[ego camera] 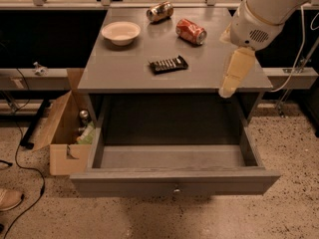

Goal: Place rxbar chocolate into top drawer

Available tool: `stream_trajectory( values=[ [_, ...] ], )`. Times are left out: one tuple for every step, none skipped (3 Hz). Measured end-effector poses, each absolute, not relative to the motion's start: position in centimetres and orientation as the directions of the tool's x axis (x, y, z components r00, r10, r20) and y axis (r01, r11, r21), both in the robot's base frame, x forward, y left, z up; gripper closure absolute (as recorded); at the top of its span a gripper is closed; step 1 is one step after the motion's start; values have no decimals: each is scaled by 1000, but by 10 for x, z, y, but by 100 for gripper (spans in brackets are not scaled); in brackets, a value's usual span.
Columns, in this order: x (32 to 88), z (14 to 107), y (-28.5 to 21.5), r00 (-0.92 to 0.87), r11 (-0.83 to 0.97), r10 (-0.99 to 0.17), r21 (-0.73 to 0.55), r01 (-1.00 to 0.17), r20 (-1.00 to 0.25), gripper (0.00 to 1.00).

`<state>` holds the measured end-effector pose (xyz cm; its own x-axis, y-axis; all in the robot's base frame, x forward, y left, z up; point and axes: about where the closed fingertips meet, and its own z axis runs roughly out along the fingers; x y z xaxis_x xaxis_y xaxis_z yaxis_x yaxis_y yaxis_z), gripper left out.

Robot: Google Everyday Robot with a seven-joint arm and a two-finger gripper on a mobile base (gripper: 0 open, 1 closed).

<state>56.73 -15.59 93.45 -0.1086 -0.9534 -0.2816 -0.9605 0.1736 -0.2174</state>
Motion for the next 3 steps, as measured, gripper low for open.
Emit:
stream_trajectory(
  values=[
    [578,935,-149,-87,156,-956,-231,-961,-282,0],
    [611,931,-130,-22,85,-970,-254,-963,-242,0],
    [644,924,-109,20,35,-979,-267,-963,-201,0]
  ],
)
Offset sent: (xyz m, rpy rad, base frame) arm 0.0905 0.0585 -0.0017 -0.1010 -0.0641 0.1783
